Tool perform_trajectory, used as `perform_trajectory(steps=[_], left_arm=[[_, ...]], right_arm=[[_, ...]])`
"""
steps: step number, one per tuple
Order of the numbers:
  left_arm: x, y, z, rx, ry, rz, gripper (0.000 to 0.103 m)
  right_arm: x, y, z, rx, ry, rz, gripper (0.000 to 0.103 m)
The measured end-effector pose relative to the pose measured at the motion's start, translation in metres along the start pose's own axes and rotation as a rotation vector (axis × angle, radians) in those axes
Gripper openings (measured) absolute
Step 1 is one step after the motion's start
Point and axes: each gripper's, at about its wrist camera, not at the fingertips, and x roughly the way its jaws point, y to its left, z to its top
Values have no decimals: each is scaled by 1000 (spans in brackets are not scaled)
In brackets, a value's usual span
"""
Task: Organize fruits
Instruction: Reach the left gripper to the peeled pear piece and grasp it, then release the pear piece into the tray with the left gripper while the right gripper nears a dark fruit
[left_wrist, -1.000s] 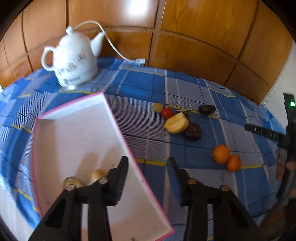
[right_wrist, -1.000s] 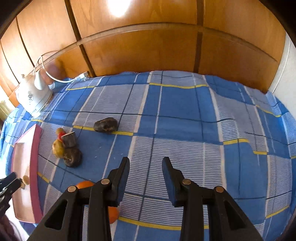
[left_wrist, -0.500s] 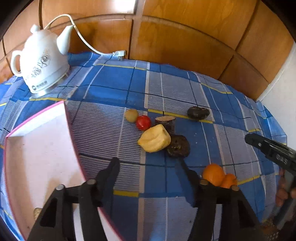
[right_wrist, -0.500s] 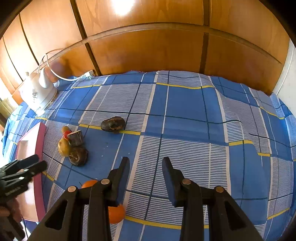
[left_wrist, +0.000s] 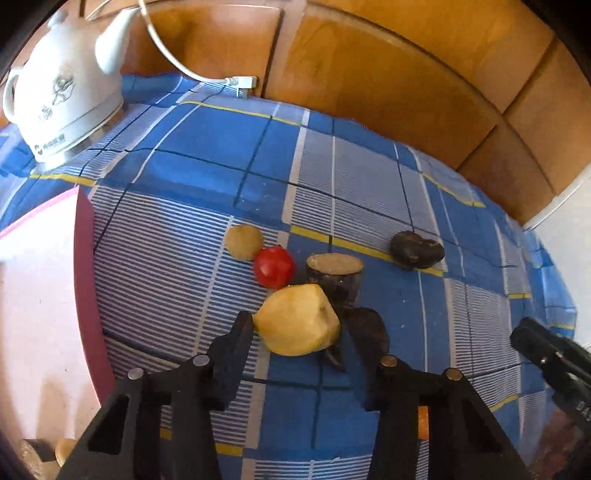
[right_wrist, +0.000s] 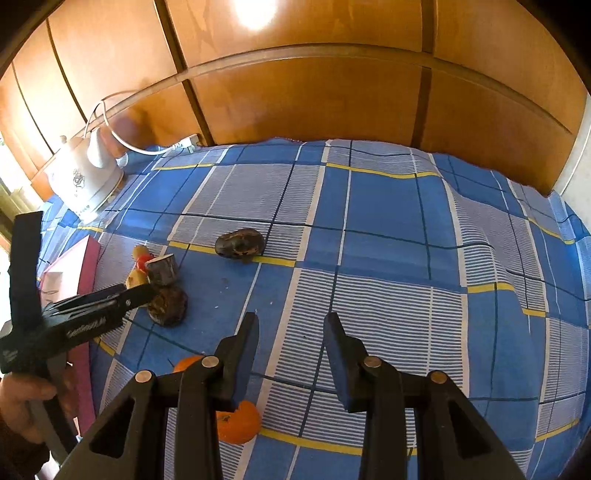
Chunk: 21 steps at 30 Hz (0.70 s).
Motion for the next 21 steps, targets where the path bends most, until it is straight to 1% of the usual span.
perform_trajectory(steps=[1, 2, 4, 8, 10, 13, 15, 18, 21], left_arm=[[-4, 1, -2, 0, -11, -4, 34], [-9, 2, -4, 1, -20, -11, 30], [-17, 6, -9, -10, -27, -25, 28], [-30, 9, -23, -3, -41, -41, 27], [-37, 9, -31, 8, -46, -54, 27], [-45, 7, -42, 39, -57, -52, 27], [-49, 6, -48, 47, -59, -68, 27], [-58, 8, -53, 42, -75, -94, 27], [-74, 12, -56, 41, -103, -112, 27]], right_arm=[[0, 1, 0, -4, -1, 1, 37], [0, 2, 0, -10, -4, 3, 37], [0, 4, -1, -19, -3, 5, 37], [2, 8, -2, -37, 1, 10, 37], [3, 9, -3, -43, 5, 12, 37], [6, 9, -5, -41, 15, 23, 37], [8, 9, -6, -38, 23, 33, 37], [12, 10, -8, -36, 37, 59, 37], [16, 15, -11, -45, 60, 119, 37]])
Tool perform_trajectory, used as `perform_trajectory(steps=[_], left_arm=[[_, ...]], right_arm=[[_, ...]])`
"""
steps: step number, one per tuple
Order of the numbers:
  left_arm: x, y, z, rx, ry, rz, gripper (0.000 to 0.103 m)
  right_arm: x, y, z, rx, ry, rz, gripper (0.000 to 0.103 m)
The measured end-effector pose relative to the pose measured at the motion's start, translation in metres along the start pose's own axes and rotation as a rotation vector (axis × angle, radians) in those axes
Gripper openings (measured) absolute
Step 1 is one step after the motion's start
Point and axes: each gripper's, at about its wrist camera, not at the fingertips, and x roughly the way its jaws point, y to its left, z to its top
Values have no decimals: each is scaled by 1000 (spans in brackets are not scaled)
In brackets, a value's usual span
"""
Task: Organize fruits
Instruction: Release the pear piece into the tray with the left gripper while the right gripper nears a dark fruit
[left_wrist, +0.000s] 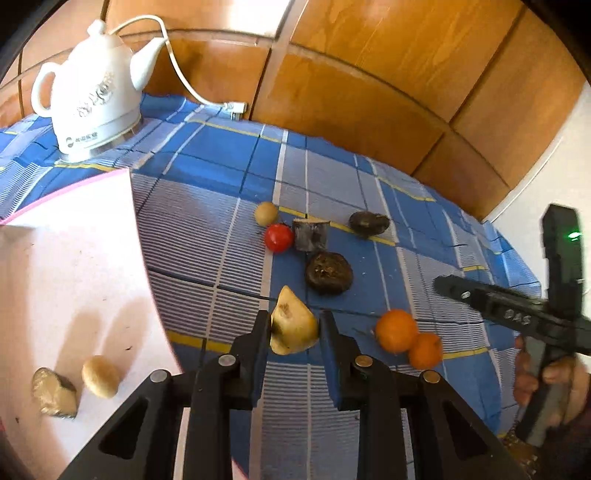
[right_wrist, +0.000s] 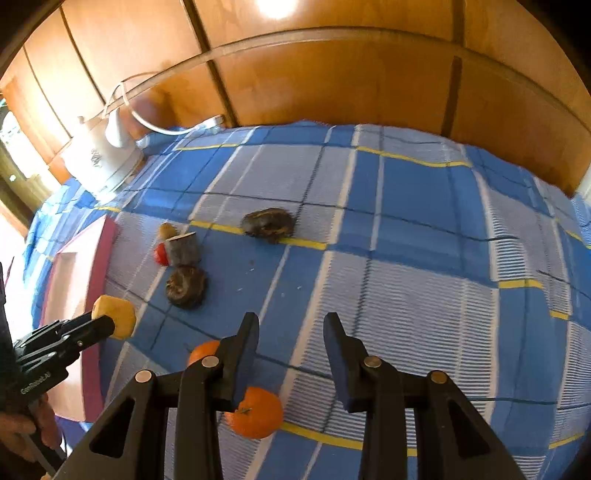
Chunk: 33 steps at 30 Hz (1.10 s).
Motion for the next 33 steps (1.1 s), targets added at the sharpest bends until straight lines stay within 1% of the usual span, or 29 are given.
perform_trajectory(steps=[4, 8, 10, 16, 19, 24, 26, 29, 30, 32, 33], left_arm=[[-23, 10, 1, -4, -51, 9, 27], [-44, 32, 4, -30, -93, 35, 27], [-55, 49, 8, -49, -115, 61, 27], [-81, 95, 19, -100, -176, 161, 27], [-89, 116, 19, -131, -190, 197, 27], [-93, 138, 12, -169, -191, 223, 27], [-92, 142, 9, -179, -189, 230, 27], [-92, 150, 6, -195, -186, 240, 27], [-93, 151, 5, -196, -187, 242, 27], [-92, 154, 3, -199, -183, 251, 27], [-91, 155, 2, -202, -181, 254, 27]], right_arm=[[7, 18, -7, -55, 21, 35, 37], [15, 45, -6, -112, 35, 61, 52], [21, 57, -3, -140, 37, 53, 54], [48, 83, 10, -166, 68, 32, 54], [59, 90, 13, -164, 83, 12, 54], [73, 98, 20, -167, 94, -12, 54], [80, 102, 21, -176, 103, -31, 54], [88, 104, 22, -178, 105, -35, 54], [90, 104, 22, -176, 110, -37, 54], [92, 103, 21, -176, 113, -50, 48], [92, 103, 20, -179, 112, -51, 48]])
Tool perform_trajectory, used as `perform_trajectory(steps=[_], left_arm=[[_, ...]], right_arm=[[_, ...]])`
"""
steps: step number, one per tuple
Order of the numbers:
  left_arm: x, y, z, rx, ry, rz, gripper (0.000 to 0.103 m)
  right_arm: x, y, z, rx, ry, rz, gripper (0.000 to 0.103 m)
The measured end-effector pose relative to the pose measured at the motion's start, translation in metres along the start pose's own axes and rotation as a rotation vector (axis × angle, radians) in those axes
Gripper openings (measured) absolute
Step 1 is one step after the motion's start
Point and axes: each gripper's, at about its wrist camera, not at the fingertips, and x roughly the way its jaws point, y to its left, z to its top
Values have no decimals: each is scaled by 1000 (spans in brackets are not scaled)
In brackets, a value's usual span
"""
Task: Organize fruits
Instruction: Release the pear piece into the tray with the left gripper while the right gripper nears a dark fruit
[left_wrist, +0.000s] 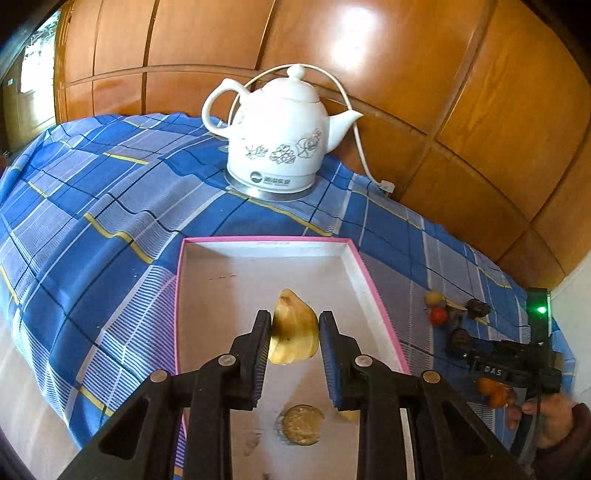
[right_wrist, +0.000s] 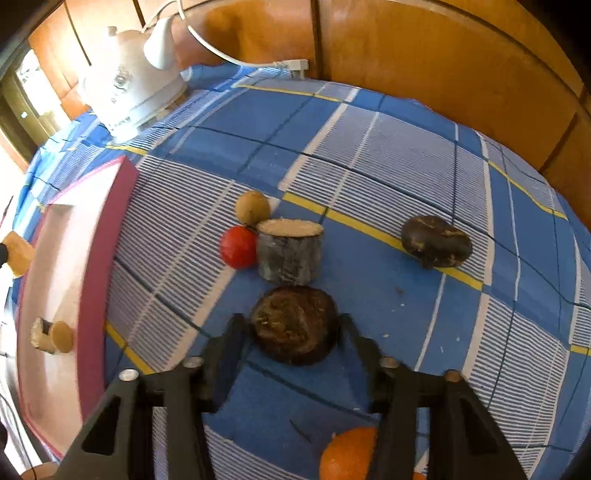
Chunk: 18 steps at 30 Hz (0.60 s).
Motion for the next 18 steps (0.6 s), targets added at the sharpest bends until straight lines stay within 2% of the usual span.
perform_trajectory(steps=[5, 8, 11, 16, 18], left_arm=[[8, 8, -6, -17, 21, 23, 27], [16, 13, -11, -29, 39, 39, 27], [21, 17, -13, -30, 50, 59, 27], [21, 19, -19, -26, 39, 92, 28], [17, 17, -21, -18, 27, 109, 41]], right_arm=[[-7, 15, -14, -58, 39, 59, 48], [-14, 33, -33, -139, 45, 81, 48], [-20, 43, -54, -195, 24, 97, 49], [-20, 36, -65, -173, -17, 118, 48], [-22, 35, -68, -177, -29, 111, 48]])
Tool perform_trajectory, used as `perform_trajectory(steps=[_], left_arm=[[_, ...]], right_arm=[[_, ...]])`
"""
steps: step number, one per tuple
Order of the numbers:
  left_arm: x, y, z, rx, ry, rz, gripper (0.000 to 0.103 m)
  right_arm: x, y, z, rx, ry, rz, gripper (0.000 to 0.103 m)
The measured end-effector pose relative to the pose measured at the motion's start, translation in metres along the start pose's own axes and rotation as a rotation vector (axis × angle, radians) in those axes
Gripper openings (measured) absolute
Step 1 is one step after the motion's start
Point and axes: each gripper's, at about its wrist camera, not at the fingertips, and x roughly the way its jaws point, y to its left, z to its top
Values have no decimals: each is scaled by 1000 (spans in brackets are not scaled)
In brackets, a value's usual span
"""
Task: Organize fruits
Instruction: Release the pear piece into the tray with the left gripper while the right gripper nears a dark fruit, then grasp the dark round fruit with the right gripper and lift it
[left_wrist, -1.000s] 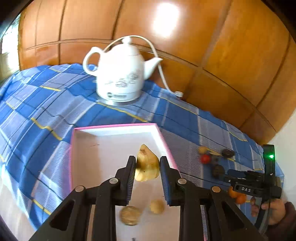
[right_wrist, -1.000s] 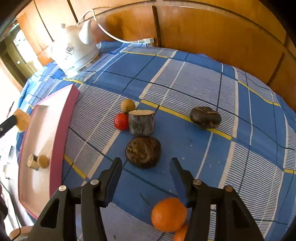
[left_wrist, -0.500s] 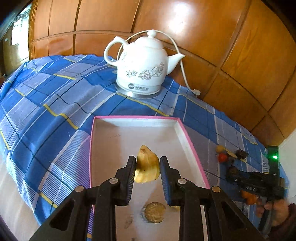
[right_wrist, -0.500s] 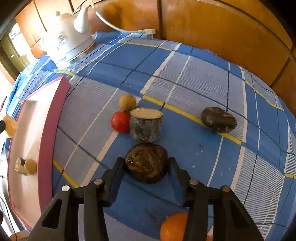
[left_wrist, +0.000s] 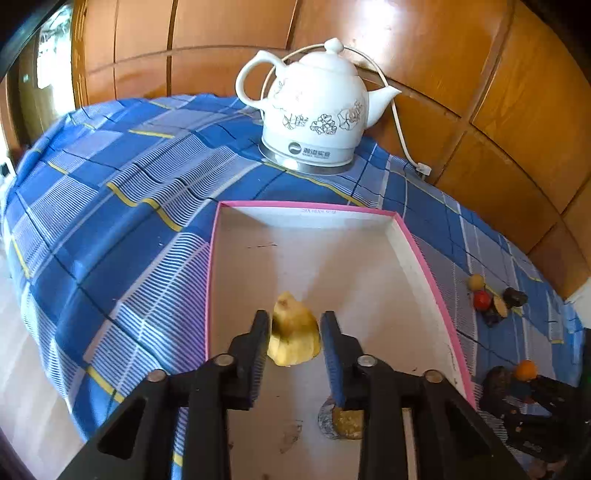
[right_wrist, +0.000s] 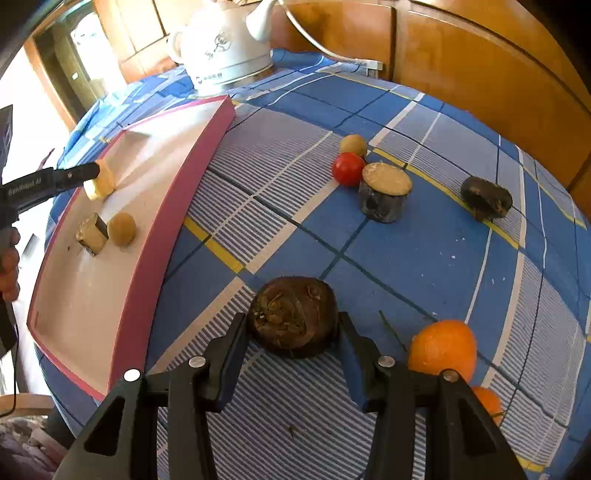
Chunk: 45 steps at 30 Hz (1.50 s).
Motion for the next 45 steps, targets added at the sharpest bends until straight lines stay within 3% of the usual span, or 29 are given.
perform_trajectory(steps=[1, 19, 45], left_arm=[[-2, 0, -1, -6, -9, 1, 50], [-69, -11, -49, -37, -169, 170, 103], [-87, -13, -65, 2, -202, 185, 103]], right_arm=[[0, 1, -1, -6, -4, -6, 48], [-8, 10, -25, -1, -218, -55, 48], [-9, 17, -28, 23, -234, -106, 48]])
